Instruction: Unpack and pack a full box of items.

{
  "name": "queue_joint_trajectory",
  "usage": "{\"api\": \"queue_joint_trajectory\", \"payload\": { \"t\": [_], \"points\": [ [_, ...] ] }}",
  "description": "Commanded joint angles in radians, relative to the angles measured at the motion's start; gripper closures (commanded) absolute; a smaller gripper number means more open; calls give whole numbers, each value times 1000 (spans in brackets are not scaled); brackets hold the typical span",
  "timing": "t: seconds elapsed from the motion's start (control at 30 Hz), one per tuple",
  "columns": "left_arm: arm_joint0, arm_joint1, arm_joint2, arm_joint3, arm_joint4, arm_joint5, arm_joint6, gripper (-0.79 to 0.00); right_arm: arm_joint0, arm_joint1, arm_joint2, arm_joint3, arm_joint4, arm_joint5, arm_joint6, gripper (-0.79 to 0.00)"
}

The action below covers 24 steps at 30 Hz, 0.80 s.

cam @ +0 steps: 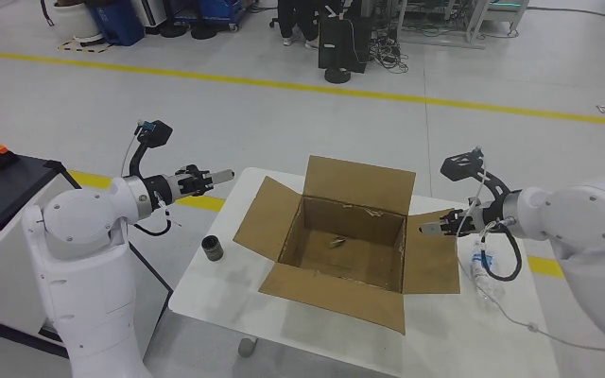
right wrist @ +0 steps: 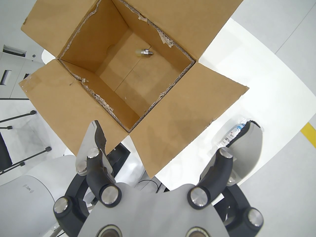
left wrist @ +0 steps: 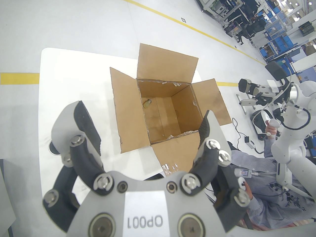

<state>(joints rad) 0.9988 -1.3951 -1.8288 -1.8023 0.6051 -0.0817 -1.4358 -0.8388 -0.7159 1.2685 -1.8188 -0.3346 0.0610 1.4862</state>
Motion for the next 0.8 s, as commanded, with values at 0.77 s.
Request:
{"api": "queue_joint_trajectory", "payload": {
  "t": [0.77],
  "points": [
    [0,0,0,0,0,0,0,-785,191,-50,-393,4,-192,-583,-188,-785]
  ]
}}
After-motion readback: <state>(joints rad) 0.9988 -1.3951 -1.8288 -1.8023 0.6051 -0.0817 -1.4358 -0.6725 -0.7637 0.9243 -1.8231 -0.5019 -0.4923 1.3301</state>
